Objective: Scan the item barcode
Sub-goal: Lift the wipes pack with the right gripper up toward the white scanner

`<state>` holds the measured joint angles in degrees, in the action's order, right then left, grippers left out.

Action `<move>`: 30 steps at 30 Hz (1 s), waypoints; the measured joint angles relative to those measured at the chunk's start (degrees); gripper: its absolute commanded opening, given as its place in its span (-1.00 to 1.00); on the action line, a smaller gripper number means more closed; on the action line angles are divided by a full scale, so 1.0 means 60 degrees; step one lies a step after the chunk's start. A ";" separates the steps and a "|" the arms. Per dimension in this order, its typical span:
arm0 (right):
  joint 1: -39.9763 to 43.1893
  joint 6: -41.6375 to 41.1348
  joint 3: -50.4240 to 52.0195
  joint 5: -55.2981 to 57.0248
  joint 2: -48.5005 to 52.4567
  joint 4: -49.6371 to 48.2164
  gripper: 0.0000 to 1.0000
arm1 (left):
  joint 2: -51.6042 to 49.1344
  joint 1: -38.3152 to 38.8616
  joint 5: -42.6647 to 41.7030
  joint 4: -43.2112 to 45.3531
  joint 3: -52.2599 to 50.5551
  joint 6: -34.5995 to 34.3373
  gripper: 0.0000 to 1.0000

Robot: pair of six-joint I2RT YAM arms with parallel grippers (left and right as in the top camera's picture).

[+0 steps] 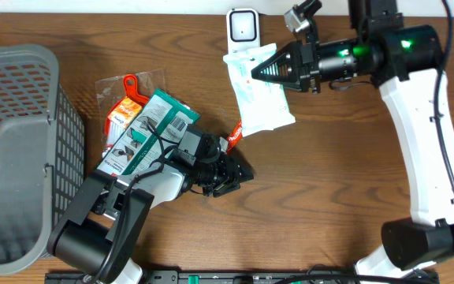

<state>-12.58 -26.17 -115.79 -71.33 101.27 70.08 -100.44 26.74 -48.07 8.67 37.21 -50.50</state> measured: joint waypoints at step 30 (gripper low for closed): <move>-0.0678 -0.0805 -0.0004 0.2794 -0.0335 -0.2539 -0.97 | 0.0000 0.0000 -0.0004 -0.0015 0.0000 0.0069 0.13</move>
<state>-16.64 -31.00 -115.81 -54.57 99.26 54.85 -100.44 26.74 -48.10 8.58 37.21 -50.09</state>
